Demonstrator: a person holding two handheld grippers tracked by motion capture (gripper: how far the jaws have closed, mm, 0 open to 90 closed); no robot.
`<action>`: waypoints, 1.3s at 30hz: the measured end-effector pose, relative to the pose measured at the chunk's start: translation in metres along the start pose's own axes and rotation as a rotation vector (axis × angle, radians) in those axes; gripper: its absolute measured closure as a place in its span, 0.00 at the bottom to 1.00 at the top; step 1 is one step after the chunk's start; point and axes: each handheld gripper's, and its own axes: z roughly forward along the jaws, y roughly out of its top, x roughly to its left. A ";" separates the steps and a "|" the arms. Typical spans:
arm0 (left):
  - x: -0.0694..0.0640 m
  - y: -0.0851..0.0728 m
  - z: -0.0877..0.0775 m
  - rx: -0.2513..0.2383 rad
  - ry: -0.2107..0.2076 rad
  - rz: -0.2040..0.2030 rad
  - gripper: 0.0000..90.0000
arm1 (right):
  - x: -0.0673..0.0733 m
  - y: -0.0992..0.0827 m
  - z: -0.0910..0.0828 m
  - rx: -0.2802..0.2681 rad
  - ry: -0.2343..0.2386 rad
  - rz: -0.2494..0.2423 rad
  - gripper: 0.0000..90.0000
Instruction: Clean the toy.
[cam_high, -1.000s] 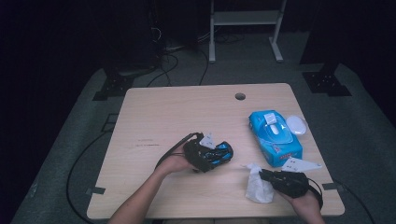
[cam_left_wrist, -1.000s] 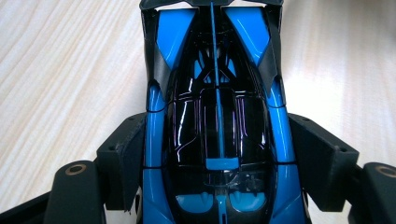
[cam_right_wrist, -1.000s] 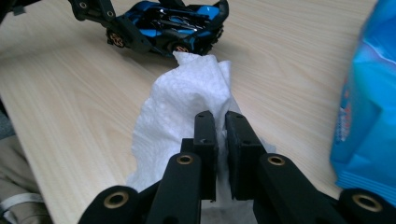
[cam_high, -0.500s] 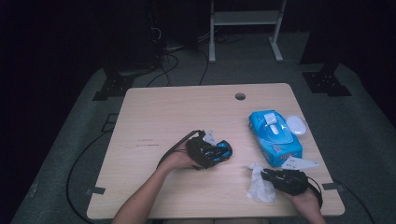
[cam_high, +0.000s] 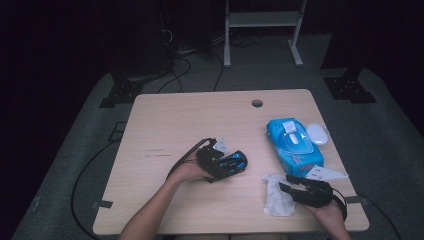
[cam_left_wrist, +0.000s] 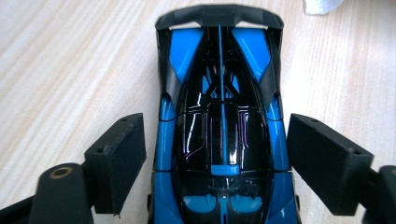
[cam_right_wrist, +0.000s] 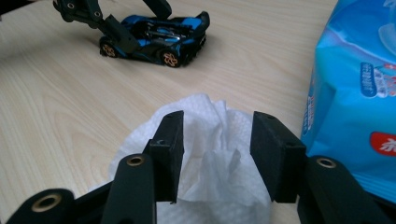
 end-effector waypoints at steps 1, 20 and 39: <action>0.000 0.000 -0.001 -0.005 0.001 -0.004 0.20 | 0.000 0.000 -0.001 -0.003 -0.001 0.002 0.59; -0.006 -0.023 -0.039 -0.093 0.051 -0.030 0.17 | 0.003 0.004 -0.002 -0.032 -0.002 -0.007 0.56; -0.015 -0.044 -0.051 -0.109 0.059 -0.052 0.15 | 0.004 0.001 -0.001 -0.023 -0.002 -0.001 0.54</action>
